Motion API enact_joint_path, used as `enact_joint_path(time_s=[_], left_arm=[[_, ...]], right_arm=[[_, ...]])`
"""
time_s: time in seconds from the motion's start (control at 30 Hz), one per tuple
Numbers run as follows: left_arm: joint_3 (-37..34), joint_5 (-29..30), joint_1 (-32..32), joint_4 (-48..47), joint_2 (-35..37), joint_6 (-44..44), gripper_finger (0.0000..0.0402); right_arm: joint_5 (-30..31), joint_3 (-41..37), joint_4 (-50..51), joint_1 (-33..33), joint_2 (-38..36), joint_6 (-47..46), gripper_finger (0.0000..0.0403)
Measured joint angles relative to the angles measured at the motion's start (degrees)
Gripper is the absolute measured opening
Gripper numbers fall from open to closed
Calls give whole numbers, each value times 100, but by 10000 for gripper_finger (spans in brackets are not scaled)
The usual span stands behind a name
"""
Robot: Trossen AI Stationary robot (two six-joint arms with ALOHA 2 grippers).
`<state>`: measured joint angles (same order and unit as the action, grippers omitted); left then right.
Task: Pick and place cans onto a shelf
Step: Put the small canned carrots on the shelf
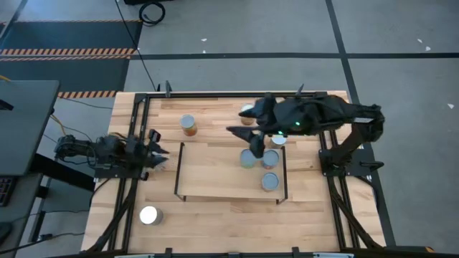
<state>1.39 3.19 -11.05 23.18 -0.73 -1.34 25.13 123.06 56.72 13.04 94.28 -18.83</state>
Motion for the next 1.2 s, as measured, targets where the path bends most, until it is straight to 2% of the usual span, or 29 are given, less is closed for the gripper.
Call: enact_joint_path(time_s=[0.17,0.27,0.33,0.43,0.6,0.77,0.93,1.07,1.13,1.2], left_arm=[[4,-3,0,1670,0,-943,98],[9,92,0,2446,2,-1136,98],[40,116,0,2732,-3,-1213,98],[390,173,-4,2680,-131,-1461,98],[1543,182,-6,1079,-1081,-1842,98],[3013,163,-5,-894,-2558,-3175,98],[4727,-341,-9,-3110,-3782,-3706,98],[6217,-544,-9,-5023,-4548,-3735,98],[6782,-738,-4,-5512,-4855,-3814,98],[7171,-1069,-4,-5530,-5075,-4301,98]], right_arm=[[79,-775,39,371,-350,-710,302],[76,-1297,10,584,-503,-1057,296],[73,-1602,-84,698,-556,-1242,293],[78,-1917,-212,868,-608,-1409,289],[89,-2138,-221,1173,-745,-1402,288],[329,-2252,212,1551,-1062,-1393,288],[380,-2555,573,1876,-1387,-1458,288],[438,-2651,578,1991,-1612,-1498,286],[413,-2653,561,1998,-1677,-1651,285],[388,-2653,535,1996,-1738,-1671,284]])
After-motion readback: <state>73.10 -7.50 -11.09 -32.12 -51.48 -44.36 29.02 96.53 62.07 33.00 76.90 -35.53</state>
